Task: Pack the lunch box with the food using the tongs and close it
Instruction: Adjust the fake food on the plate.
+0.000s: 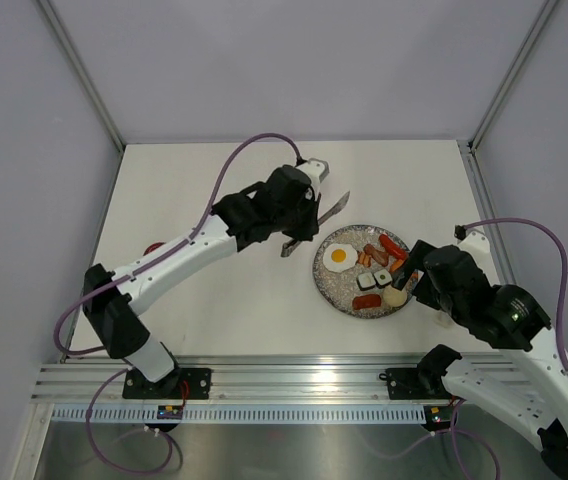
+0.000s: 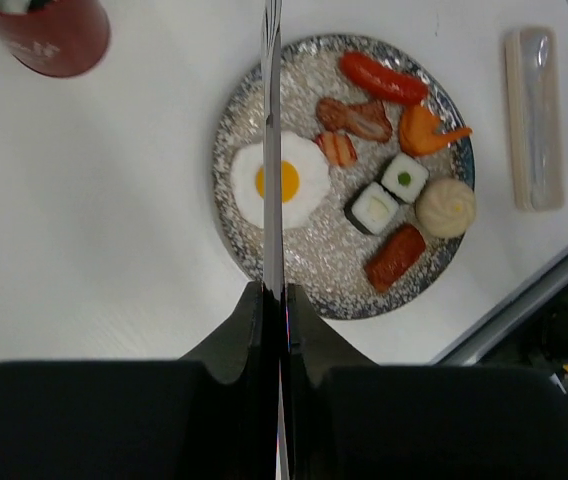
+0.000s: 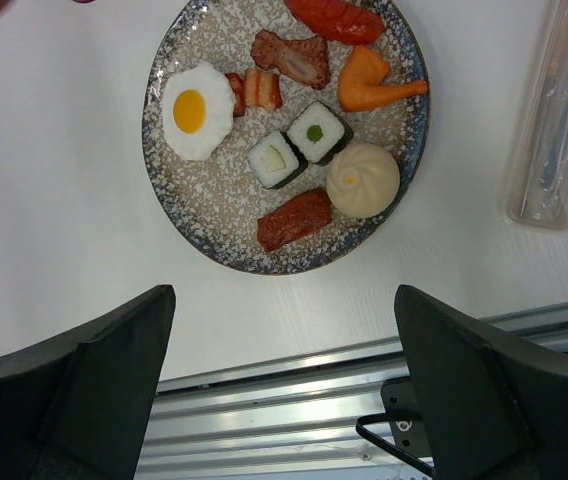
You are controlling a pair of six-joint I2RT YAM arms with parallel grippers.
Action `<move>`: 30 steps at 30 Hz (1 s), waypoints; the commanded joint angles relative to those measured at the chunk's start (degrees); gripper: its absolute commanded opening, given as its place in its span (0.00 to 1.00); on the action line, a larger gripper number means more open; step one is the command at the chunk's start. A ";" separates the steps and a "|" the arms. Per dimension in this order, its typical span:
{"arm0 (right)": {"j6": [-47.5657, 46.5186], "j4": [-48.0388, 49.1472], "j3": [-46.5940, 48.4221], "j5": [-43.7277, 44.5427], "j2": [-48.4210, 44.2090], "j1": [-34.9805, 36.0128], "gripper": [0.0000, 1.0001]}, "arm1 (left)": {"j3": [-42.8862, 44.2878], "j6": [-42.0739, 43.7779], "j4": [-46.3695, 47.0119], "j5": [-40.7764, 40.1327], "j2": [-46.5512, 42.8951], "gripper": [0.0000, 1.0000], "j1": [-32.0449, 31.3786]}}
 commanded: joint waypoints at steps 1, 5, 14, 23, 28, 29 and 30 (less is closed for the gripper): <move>1.18 -0.13 0.33 0.44 -0.81 0.46 0.99 | -4.00 -1.79 3.39 1.71 0.18 0.00 -1.85; 1.27 -0.48 0.06 0.43 -1.25 0.37 0.99 | -5.86 -3.28 6.46 2.41 3.16 0.00 -4.31; 1.18 -0.57 0.06 0.35 -1.51 0.46 0.99 | -6.82 -3.46 8.39 0.92 9.50 0.00 -5.90; 1.01 -0.57 -0.02 0.34 -1.87 0.37 0.99 | -6.12 -4.60 9.28 -0.40 10.03 0.00 -6.07; 1.36 -1.01 -0.37 0.17 -2.57 0.37 0.99 | -6.39 -4.52 8.84 -0.75 8.81 0.00 -6.07; 1.45 -1.01 -0.46 0.17 -2.57 0.37 0.99 | -6.30 -4.43 8.75 -0.84 8.54 0.00 -6.07; 1.62 -1.01 -0.55 0.17 -2.74 0.37 1.00 | -6.30 -4.26 8.67 -0.93 8.28 0.00 -6.07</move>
